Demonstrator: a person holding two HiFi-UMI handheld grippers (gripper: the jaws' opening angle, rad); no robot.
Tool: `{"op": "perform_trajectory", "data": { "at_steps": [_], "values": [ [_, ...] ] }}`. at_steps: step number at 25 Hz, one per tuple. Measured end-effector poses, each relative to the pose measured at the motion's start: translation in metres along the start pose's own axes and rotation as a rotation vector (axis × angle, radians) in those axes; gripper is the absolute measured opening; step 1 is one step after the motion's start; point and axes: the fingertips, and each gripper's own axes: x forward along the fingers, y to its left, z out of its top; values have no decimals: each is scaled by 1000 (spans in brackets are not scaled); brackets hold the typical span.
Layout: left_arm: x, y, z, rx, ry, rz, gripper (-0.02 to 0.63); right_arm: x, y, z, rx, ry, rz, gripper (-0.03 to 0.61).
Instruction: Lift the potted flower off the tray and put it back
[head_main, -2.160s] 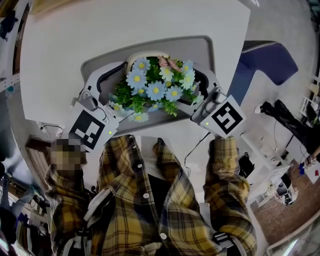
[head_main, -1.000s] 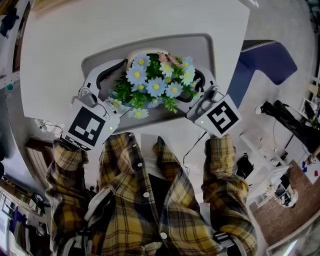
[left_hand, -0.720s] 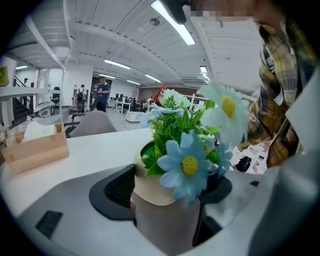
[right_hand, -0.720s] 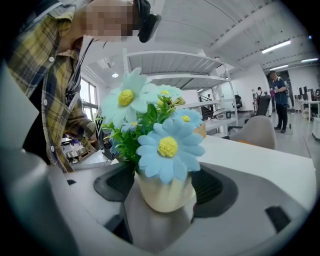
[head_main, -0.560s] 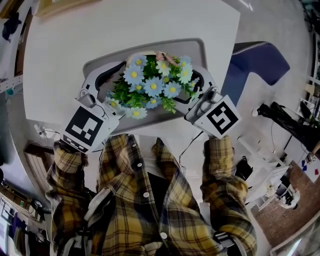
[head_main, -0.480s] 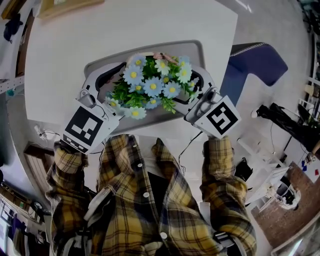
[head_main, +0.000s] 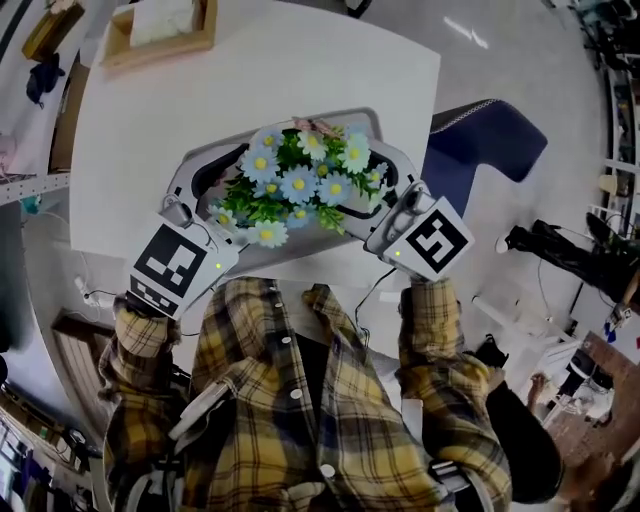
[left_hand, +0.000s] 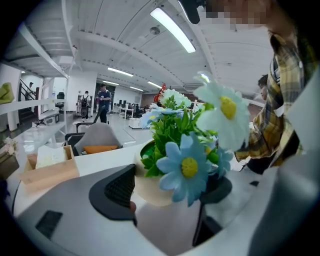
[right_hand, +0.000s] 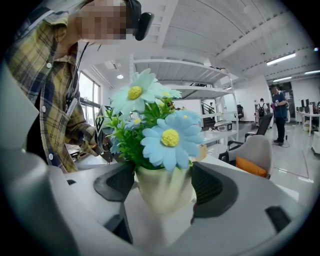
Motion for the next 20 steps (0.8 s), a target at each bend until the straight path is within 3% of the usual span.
{"op": "perform_trajectory", "data": {
  "at_steps": [5, 8, 20],
  "values": [
    [31, 4, -45, -65, 3, -26, 357, 8, -9, -52, 29, 29, 4, 353],
    [38, 8, -58, -45, 0, -15, 358, 13, -12, -67, 30, 1, 3, 353],
    [17, -2, -33, -49, -4, -35, 359, 4, 0, -37, 37, -6, -21, 353]
  ]
}}
